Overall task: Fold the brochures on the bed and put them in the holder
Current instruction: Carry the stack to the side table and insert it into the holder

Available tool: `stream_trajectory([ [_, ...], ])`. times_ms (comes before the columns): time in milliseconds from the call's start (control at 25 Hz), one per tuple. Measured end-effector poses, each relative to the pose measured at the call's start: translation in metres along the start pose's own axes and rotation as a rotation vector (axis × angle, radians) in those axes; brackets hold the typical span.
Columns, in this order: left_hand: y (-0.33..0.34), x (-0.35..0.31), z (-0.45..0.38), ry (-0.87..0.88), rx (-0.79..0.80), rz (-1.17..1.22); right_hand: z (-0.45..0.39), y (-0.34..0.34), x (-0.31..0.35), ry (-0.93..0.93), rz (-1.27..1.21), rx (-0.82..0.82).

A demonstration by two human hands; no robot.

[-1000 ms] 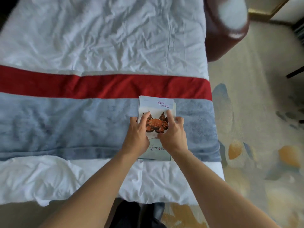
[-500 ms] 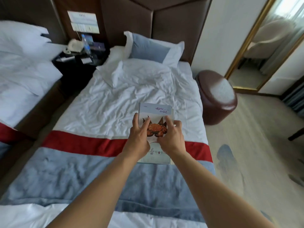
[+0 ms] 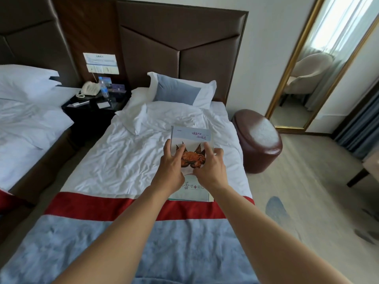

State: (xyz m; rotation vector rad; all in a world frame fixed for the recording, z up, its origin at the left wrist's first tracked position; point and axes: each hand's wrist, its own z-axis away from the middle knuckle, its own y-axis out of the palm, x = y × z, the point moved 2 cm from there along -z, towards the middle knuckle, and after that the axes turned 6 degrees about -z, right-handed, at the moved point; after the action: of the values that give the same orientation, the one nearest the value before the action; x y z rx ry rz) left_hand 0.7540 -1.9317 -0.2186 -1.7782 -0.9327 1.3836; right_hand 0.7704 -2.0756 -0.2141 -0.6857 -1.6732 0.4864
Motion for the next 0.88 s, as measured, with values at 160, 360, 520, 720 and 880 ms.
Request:
stream_trajectory([
  [160,0.001,-0.009,-0.004,0.016,0.013,0.026,-0.003,-0.01,-0.002,-0.005,0.035,-0.02],
  [360,0.015,-0.047,-0.017,0.095,0.054,0.067,0.0,-0.049,-0.026,0.037,0.058,-0.101],
  [520,0.056,-0.126,-0.022,0.232,0.147,0.114,0.026,-0.124,-0.074,0.158,0.121,-0.226],
  [720,0.133,-0.288,0.004,0.471,0.313,0.178,0.107,-0.263,-0.159,0.411,0.219,-0.455],
  [880,0.19,-0.427,0.067,0.66,0.44,0.24,0.198,-0.377,-0.222,0.597,0.289,-0.619],
])
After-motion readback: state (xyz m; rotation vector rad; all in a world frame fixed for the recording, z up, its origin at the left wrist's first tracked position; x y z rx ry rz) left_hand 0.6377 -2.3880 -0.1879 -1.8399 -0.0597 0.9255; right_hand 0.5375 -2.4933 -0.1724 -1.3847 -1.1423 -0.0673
